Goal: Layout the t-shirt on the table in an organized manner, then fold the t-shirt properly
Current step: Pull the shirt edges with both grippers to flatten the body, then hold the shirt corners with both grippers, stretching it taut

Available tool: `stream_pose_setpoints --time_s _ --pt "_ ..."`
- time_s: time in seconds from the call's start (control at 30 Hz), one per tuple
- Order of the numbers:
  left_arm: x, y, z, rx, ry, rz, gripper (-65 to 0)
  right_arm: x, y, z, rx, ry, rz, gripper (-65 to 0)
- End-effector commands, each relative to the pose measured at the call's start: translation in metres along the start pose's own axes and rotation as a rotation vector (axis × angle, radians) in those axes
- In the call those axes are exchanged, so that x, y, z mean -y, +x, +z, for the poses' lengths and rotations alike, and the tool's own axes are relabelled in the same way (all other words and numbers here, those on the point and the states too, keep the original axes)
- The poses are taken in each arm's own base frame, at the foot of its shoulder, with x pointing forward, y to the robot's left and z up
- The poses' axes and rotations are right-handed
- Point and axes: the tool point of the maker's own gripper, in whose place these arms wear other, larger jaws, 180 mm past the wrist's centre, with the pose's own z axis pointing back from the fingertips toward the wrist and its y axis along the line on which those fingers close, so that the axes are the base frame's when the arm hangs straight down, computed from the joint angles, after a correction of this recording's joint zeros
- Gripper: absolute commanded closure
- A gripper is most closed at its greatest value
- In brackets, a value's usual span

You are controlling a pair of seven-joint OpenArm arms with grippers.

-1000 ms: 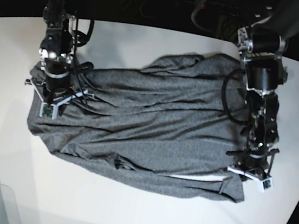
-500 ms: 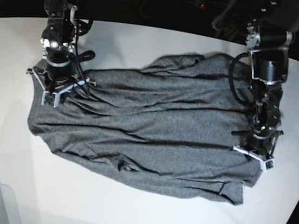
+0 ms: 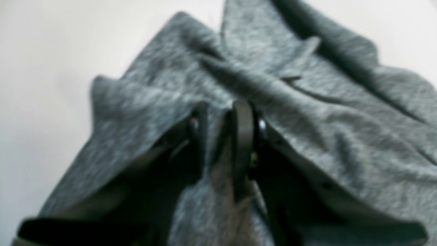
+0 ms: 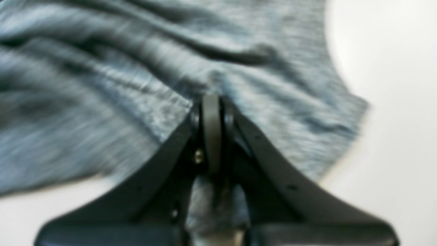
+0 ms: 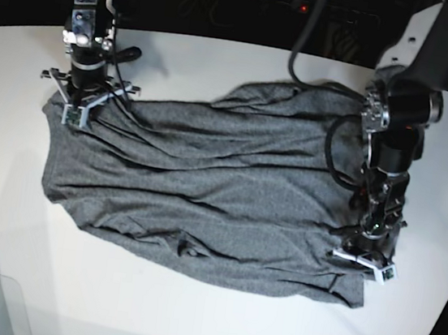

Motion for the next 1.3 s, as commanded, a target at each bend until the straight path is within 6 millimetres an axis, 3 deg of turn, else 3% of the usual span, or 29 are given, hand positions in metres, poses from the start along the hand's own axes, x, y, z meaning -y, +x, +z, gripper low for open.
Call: stream_pose_setpoints --time_s 0.0,0.1,0.17,0.33,0.43,0.6,0.73,0.8,1.03,1.27 --pt "0.004 0.043 -0.004 0.091 -0.009 0.010 -12.8 0.010 -0.004 -0.002 -0.018 -0.024 0.003 0.0" --pt "-0.001 0.067 -0.002 0.140 -0.004 0.010 -12.8 0.024 -0.012 -0.006 -0.041 -0.060 -0.010 0.0" --pt "-0.003 0.082 0.002 0.187 -0.008 0.006 -12.8 0.036 -0.005 -0.010 -0.031 -0.087 -0.018 0.0" --pt "-0.011 0.081 0.027 0.159 -0.026 -0.022 -12.8 0.045 0.011 -0.015 0.003 -0.101 -0.007 0.0" --pt "-0.011 0.069 0.058 0.123 -0.079 0.015 -12.8 0.046 0.028 -0.010 0.050 -0.101 -0.004 0.0" --pt "-0.008 0.032 0.120 0.028 -0.176 0.040 -12.8 0.042 0.061 0.010 0.147 -0.091 -0.011 0.0" --pt "-0.016 0.004 0.165 -0.015 -0.194 -0.018 -12.8 0.034 0.066 0.022 0.171 -0.075 -0.027 0.0" --pt "-0.030 -0.005 0.182 -0.022 -0.171 -0.022 -12.8 0.032 0.064 0.023 0.165 -0.072 -0.034 0.0" --pt "-0.091 -0.031 0.215 -0.079 -0.037 -0.005 -13.0 0.029 0.054 0.025 0.143 -0.069 -0.040 0.0" --pt "-0.107 -0.073 0.236 -0.265 0.002 -0.018 -13.0 0.029 0.053 0.025 0.142 -0.069 -0.041 0.0"
